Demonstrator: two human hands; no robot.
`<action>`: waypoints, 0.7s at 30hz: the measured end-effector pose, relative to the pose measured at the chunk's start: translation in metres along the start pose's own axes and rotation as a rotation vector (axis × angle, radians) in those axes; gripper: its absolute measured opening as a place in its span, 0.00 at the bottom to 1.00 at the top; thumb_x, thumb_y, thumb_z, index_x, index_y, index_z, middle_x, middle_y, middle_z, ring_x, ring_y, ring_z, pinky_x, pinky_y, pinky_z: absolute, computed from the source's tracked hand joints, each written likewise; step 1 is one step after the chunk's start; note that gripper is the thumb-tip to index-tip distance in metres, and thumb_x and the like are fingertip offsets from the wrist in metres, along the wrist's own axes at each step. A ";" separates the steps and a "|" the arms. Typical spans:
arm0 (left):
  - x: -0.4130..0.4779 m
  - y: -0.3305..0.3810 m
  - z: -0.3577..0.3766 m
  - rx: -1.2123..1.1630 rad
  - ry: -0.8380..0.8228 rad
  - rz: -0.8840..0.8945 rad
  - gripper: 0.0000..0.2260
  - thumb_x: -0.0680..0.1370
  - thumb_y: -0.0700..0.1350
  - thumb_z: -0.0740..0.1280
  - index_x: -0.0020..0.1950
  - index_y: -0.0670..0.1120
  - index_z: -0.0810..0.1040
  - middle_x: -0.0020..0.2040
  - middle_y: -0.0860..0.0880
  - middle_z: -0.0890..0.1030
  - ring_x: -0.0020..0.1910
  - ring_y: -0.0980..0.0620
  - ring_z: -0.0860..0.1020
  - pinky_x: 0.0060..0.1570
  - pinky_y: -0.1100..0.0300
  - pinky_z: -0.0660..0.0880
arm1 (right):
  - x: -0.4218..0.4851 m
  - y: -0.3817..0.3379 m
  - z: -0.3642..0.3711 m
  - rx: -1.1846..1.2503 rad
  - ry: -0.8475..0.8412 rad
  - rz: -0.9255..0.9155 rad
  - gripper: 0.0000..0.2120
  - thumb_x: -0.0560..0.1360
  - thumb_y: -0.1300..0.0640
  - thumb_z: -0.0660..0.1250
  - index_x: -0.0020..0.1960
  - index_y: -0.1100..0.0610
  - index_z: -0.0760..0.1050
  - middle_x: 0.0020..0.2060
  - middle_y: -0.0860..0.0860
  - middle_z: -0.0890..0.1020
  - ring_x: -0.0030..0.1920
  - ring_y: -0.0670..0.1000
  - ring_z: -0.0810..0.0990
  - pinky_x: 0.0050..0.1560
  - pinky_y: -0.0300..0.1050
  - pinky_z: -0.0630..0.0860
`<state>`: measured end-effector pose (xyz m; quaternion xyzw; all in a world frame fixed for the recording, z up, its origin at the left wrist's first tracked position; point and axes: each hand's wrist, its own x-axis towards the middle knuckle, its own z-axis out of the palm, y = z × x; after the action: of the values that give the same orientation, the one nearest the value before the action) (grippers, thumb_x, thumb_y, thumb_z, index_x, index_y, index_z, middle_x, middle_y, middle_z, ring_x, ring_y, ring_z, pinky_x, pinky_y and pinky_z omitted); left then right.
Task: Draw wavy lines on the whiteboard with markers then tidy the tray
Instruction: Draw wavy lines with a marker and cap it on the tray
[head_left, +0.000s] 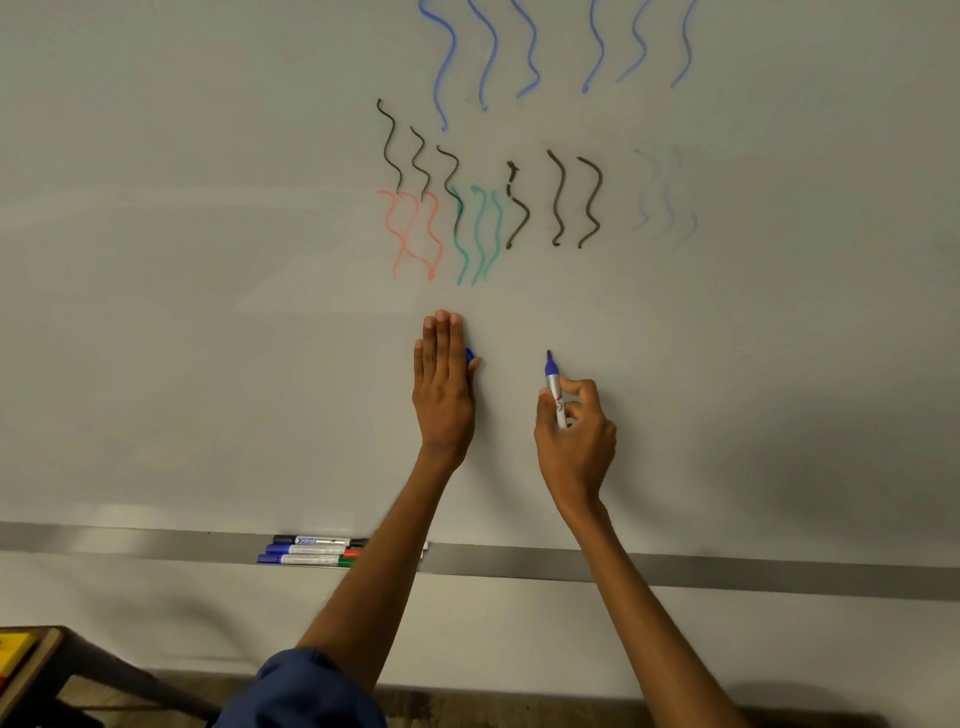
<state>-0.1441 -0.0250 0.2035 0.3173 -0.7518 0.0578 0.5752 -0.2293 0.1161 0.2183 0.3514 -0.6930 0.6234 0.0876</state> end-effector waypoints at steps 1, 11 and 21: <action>-0.001 0.000 0.000 -0.001 -0.002 0.003 0.26 0.83 0.40 0.58 0.77 0.41 0.50 0.78 0.43 0.52 0.79 0.49 0.47 0.77 0.51 0.49 | -0.005 0.004 0.000 -0.002 -0.010 0.017 0.08 0.76 0.50 0.68 0.51 0.53 0.75 0.30 0.48 0.78 0.26 0.46 0.76 0.26 0.39 0.74; 0.001 0.005 -0.016 -0.111 -0.124 -0.026 0.23 0.83 0.35 0.55 0.78 0.39 0.52 0.78 0.43 0.52 0.79 0.48 0.48 0.77 0.48 0.52 | -0.030 0.027 0.001 0.047 -0.129 0.188 0.07 0.76 0.52 0.70 0.51 0.51 0.75 0.37 0.49 0.84 0.32 0.46 0.82 0.32 0.45 0.81; -0.025 0.021 -0.071 -0.481 -0.310 -0.358 0.19 0.81 0.40 0.63 0.72 0.44 0.68 0.61 0.46 0.79 0.57 0.56 0.77 0.59 0.76 0.69 | -0.034 0.008 -0.010 0.173 -0.142 0.111 0.12 0.77 0.47 0.67 0.57 0.51 0.79 0.43 0.47 0.85 0.39 0.44 0.83 0.35 0.32 0.78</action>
<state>-0.0935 0.0338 0.2098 0.3044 -0.7549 -0.2719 0.5134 -0.2123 0.1382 0.1955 0.3619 -0.6593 0.6585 -0.0269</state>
